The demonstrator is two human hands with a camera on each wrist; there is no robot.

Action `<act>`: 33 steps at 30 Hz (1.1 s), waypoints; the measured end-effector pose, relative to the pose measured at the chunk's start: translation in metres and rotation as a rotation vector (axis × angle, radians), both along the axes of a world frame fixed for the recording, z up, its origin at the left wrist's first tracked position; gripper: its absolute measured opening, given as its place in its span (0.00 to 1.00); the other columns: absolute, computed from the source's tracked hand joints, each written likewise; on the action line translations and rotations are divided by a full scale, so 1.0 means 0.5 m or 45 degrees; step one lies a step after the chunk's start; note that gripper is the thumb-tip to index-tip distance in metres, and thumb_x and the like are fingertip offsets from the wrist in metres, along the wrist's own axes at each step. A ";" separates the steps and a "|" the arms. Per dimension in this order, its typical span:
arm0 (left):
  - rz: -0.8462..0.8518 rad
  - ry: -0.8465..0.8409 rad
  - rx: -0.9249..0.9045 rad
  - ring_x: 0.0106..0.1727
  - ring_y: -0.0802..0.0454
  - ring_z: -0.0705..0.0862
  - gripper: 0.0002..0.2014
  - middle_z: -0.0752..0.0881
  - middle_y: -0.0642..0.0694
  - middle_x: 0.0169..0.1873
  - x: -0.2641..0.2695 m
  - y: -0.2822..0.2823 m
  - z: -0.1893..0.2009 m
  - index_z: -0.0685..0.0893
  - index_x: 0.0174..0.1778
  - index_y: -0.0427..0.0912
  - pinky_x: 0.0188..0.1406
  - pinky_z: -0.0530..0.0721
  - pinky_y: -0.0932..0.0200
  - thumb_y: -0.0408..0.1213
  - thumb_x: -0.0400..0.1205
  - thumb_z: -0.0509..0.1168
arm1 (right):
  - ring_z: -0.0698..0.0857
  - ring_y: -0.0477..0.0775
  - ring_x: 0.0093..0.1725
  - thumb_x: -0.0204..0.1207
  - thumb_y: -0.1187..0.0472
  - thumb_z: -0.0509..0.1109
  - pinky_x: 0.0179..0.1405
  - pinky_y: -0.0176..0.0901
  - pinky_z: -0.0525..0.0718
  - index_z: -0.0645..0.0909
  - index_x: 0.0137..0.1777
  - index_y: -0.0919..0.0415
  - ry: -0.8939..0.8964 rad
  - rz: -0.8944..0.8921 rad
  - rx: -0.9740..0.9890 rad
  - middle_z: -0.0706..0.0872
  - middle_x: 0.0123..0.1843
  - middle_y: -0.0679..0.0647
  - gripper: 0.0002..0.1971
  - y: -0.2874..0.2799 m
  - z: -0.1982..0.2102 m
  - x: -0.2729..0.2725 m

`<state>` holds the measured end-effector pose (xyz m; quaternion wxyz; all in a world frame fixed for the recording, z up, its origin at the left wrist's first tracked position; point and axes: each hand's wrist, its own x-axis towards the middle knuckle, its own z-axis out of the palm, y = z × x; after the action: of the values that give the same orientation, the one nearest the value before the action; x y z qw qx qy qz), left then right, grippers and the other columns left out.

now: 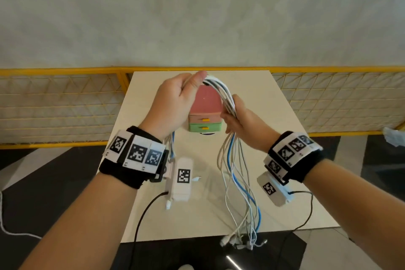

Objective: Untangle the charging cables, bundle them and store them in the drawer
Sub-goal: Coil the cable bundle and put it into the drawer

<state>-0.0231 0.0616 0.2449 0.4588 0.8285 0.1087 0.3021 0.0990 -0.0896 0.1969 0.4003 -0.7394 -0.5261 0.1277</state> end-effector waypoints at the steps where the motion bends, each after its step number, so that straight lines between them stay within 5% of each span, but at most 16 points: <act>1: 0.002 -0.027 -0.032 0.21 0.59 0.67 0.23 0.67 0.56 0.18 0.004 0.000 0.006 0.66 0.26 0.48 0.27 0.66 0.58 0.51 0.88 0.57 | 0.80 0.55 0.34 0.85 0.66 0.56 0.34 0.35 0.82 0.63 0.50 0.48 0.015 -0.002 0.012 0.72 0.38 0.48 0.10 0.001 -0.020 -0.001; 6: 0.022 -0.124 -0.179 0.21 0.56 0.64 0.24 0.65 0.57 0.18 0.017 -0.004 0.029 0.66 0.24 0.53 0.25 0.64 0.56 0.61 0.82 0.57 | 0.73 0.50 0.31 0.85 0.64 0.53 0.37 0.48 0.81 0.62 0.49 0.56 0.081 0.018 -0.135 0.71 0.37 0.51 0.03 0.014 -0.116 0.025; 11: 0.047 -0.278 -0.237 0.19 0.56 0.63 0.23 0.65 0.57 0.17 0.008 0.024 0.068 0.66 0.24 0.52 0.21 0.62 0.61 0.55 0.85 0.57 | 0.75 0.56 0.37 0.85 0.63 0.52 0.46 0.59 0.79 0.62 0.48 0.59 0.051 -0.058 -0.553 0.75 0.40 0.54 0.03 -0.004 -0.191 0.066; 16: 0.048 -0.276 -0.218 0.20 0.55 0.62 0.23 0.64 0.56 0.18 0.002 0.028 0.056 0.64 0.26 0.48 0.21 0.63 0.64 0.51 0.88 0.55 | 0.74 0.63 0.59 0.84 0.52 0.58 0.60 0.56 0.73 0.76 0.60 0.64 -0.535 -0.256 -0.930 0.73 0.61 0.60 0.16 -0.002 -0.187 0.114; 19: 0.060 -0.269 -0.242 0.19 0.56 0.62 0.23 0.64 0.56 0.18 -0.001 0.034 0.045 0.64 0.26 0.48 0.20 0.62 0.64 0.51 0.88 0.55 | 0.82 0.64 0.48 0.84 0.55 0.59 0.51 0.51 0.79 0.78 0.58 0.67 -0.421 -0.247 -1.080 0.75 0.56 0.61 0.15 0.008 -0.155 0.131; 21: 0.047 -0.269 -0.275 0.19 0.56 0.61 0.23 0.64 0.55 0.18 -0.004 0.038 0.039 0.64 0.26 0.48 0.20 0.61 0.64 0.52 0.87 0.55 | 0.86 0.60 0.39 0.83 0.62 0.61 0.42 0.47 0.82 0.79 0.51 0.66 -0.095 -0.329 -1.055 0.82 0.42 0.59 0.08 0.016 -0.134 0.146; 23: 0.047 -0.275 -0.302 0.18 0.57 0.60 0.23 0.63 0.55 0.18 -0.008 0.042 0.038 0.64 0.26 0.49 0.19 0.61 0.65 0.51 0.87 0.55 | 0.88 0.60 0.41 0.81 0.66 0.63 0.48 0.49 0.86 0.81 0.49 0.66 0.051 -0.466 -0.925 0.87 0.45 0.62 0.06 0.019 -0.111 0.168; 27: 0.084 -0.300 -0.371 0.18 0.58 0.59 0.23 0.62 0.57 0.17 -0.014 0.045 0.048 0.63 0.27 0.48 0.16 0.59 0.66 0.46 0.90 0.53 | 0.81 0.67 0.56 0.83 0.65 0.60 0.48 0.44 0.73 0.80 0.58 0.70 -0.299 -0.669 -0.656 0.81 0.56 0.66 0.11 0.017 -0.065 0.220; 30: 0.068 -0.286 -0.385 0.19 0.58 0.58 0.23 0.62 0.57 0.18 -0.015 0.045 0.046 0.63 0.27 0.48 0.16 0.59 0.66 0.47 0.90 0.53 | 0.78 0.64 0.62 0.80 0.69 0.62 0.62 0.47 0.73 0.76 0.65 0.65 -0.344 -0.645 -0.444 0.71 0.68 0.63 0.14 0.008 -0.052 0.252; 33: -0.009 -0.144 -0.283 0.20 0.58 0.62 0.22 0.65 0.57 0.20 0.002 0.050 0.018 0.66 0.27 0.50 0.20 0.62 0.63 0.53 0.87 0.55 | 0.76 0.63 0.68 0.74 0.75 0.64 0.67 0.50 0.75 0.70 0.72 0.59 -0.314 -0.486 -0.560 0.69 0.74 0.59 0.26 -0.001 -0.043 0.261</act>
<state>-0.0223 0.0864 0.2538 0.5543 0.7545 0.1127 0.3328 0.2294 -0.0904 0.1753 0.1808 -0.9034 -0.3823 0.0704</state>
